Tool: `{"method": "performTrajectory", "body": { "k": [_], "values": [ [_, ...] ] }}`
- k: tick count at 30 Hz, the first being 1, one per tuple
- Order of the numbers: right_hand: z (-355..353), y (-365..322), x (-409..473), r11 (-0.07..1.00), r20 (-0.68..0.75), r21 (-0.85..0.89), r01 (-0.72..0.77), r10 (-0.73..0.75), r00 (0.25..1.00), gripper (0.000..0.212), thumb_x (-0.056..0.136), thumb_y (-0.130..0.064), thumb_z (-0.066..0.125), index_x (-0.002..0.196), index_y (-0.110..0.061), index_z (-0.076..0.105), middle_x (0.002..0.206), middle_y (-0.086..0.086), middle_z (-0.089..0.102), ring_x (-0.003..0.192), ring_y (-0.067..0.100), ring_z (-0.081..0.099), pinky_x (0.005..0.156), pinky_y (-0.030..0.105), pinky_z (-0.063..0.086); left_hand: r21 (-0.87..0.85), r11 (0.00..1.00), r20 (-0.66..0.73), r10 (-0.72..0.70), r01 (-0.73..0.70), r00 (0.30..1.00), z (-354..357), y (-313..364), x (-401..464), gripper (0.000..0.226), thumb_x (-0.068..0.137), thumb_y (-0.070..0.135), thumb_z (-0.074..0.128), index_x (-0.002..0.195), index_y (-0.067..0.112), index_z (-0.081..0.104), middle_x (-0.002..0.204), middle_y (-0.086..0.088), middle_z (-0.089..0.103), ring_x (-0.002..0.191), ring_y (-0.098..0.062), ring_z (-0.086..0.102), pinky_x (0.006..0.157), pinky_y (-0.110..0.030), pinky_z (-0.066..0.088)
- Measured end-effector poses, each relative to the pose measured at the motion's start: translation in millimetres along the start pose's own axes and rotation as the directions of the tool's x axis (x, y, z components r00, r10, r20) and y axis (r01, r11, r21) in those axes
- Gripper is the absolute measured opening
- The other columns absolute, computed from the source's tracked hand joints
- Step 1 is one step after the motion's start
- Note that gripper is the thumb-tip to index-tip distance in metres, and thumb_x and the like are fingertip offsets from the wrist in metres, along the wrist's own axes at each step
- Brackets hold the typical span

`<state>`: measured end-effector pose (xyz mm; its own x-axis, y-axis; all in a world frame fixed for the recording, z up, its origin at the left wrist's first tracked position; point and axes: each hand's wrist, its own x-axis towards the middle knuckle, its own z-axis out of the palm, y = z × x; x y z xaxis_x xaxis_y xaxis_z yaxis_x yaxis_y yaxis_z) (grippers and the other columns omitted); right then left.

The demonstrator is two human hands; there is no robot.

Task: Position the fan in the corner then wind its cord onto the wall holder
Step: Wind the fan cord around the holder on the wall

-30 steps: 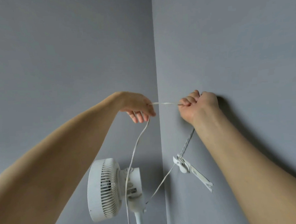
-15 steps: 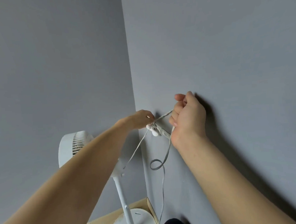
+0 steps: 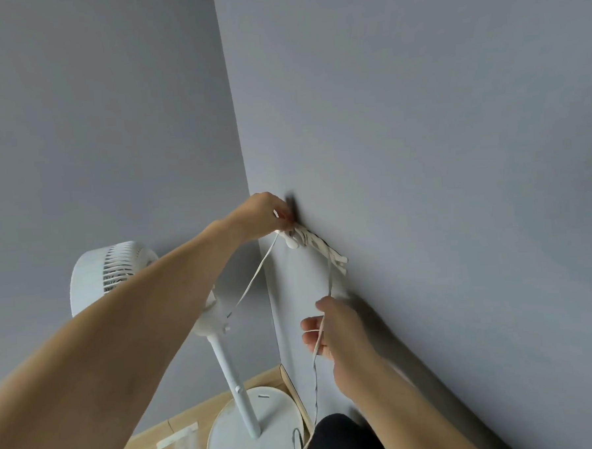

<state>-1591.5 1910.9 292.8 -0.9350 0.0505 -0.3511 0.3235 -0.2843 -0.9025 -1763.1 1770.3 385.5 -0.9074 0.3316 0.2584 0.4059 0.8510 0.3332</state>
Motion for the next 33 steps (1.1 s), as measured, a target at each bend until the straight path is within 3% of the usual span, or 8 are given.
{"method": "performTrajectory", "body": {
  "k": [3, 6, 10, 15, 19, 21, 29, 33],
  "values": [
    [14.3, -2.8, 20.9, 0.991, -0.012, 0.012, 0.134, -0.134, 0.991, 0.011, 0.094, -0.014, 0.041, 0.097, -0.008, 0.05, 0.081, 0.014, 0.048, 0.06, 0.018, 0.044, 0.048, 0.019, 0.041, 0.021, 1.0, 0.01, 0.013, -0.013, 1.0, -1.5, 0.6, 2.0, 0.015, 0.082, 0.022, 0.076, 0.096, 0.018, 0.078, 0.095, 0.005, 0.066, 0.088, -0.013, 0.059, 0.07, -0.02, 0.043],
    [32.0, -10.2, 43.2, 0.917, -0.133, -0.114, 0.383, -0.396, 0.909, 0.024, 0.092, -0.039, 0.042, 0.08, -0.021, 0.053, 0.077, 0.001, 0.055, 0.071, 0.021, 0.05, 0.071, 0.034, 0.047, 0.008, 1.0, 0.021, 0.027, -0.027, 0.999, -2.8, -2.8, 3.6, 0.012, 0.082, 0.024, 0.076, 0.093, 0.023, 0.079, 0.098, 0.005, 0.067, 0.09, -0.012, 0.06, 0.078, -0.024, 0.047],
    [44.0, -6.6, 44.4, 0.81, -0.192, -0.206, 0.55, -0.584, 0.789, 0.033, 0.102, -0.031, 0.032, 0.09, -0.021, 0.06, 0.075, -0.015, 0.054, 0.076, 0.014, 0.052, 0.077, 0.029, 0.044, -0.008, 0.998, 0.03, 0.061, -0.06, 0.998, -2.2, -9.8, 6.8, 0.012, 0.082, 0.024, 0.075, 0.093, 0.025, 0.079, 0.096, 0.007, 0.065, 0.092, -0.012, 0.062, 0.082, -0.025, 0.048],
    [47.4, 12.7, 53.1, 0.816, -0.153, -0.306, 0.49, -0.55, 0.821, 0.029, 0.102, -0.021, 0.032, 0.097, -0.018, 0.061, 0.085, -0.018, 0.057, 0.083, 0.0, 0.055, 0.077, 0.019, 0.043, -0.053, 0.996, 0.026, 0.075, -0.073, 0.997, -2.0, -13.9, 9.8, 0.009, 0.078, 0.025, 0.078, 0.087, 0.026, 0.08, 0.087, 0.01, 0.063, 0.085, -0.009, 0.061, 0.074, -0.021, 0.047],
    [42.6, 22.2, 77.6, 0.921, -0.163, -0.235, 0.311, -0.353, 0.921, 0.019, 0.085, -0.027, 0.04, 0.085, -0.018, 0.057, 0.09, 0.008, 0.064, 0.093, 0.034, 0.063, 0.086, 0.046, 0.053, -0.011, 0.996, 0.009, 0.088, -0.088, 0.996, 0.2, -11.2, 14.5, 0.01, 0.075, 0.025, 0.081, 0.083, 0.02, 0.079, 0.079, 0.011, 0.06, 0.077, -0.011, 0.058, 0.062, -0.019, 0.042],
    [43.3, 23.9, 86.3, 0.924, -0.164, -0.251, 0.287, -0.333, 0.928, 0.018, 0.085, -0.026, 0.039, 0.084, -0.017, 0.054, 0.089, 0.012, 0.062, 0.089, 0.037, 0.062, 0.081, 0.045, 0.052, 0.001, 0.996, 0.025, 0.088, -0.088, 0.996, -0.5, -10.5, 15.9, 0.013, 0.074, 0.026, 0.082, 0.081, 0.017, 0.077, 0.079, 0.007, 0.063, 0.074, -0.011, 0.058, 0.064, -0.023, 0.045],
    [55.6, 4.7, 118.7, 0.672, -0.12, -0.586, 0.453, -0.625, 0.771, 0.031, 0.101, -0.016, 0.033, 0.098, -0.003, 0.061, 0.096, 0.009, 0.07, 0.09, 0.025, 0.064, 0.081, 0.032, 0.05, 0.073, 0.996, 0.118, 0.038, -0.047, 0.992, -5.0, -5.7, 27.2, 0.009, 0.071, 0.021, 0.076, 0.081, 0.021, 0.074, 0.078, 0.006, 0.072, 0.079, -0.013, 0.066, 0.072, -0.03, 0.056],
    [63.3, 9.5, 137.8, 0.612, -0.108, -0.652, 0.447, -0.659, 0.745, 0.029, 0.102, -0.015, 0.035, 0.099, -0.004, 0.062, 0.098, 0.009, 0.07, 0.093, 0.025, 0.065, 0.079, 0.029, 0.048, -0.133, 0.988, -0.065, -0.089, 0.079, 0.994, -10.4, -35.7, 25.3, 0.014, 0.085, 0.016, 0.062, 0.091, 0.015, 0.075, 0.089, 0.001, 0.071, 0.085, -0.019, 0.064, 0.075, -0.028, 0.052]
  ]
}}
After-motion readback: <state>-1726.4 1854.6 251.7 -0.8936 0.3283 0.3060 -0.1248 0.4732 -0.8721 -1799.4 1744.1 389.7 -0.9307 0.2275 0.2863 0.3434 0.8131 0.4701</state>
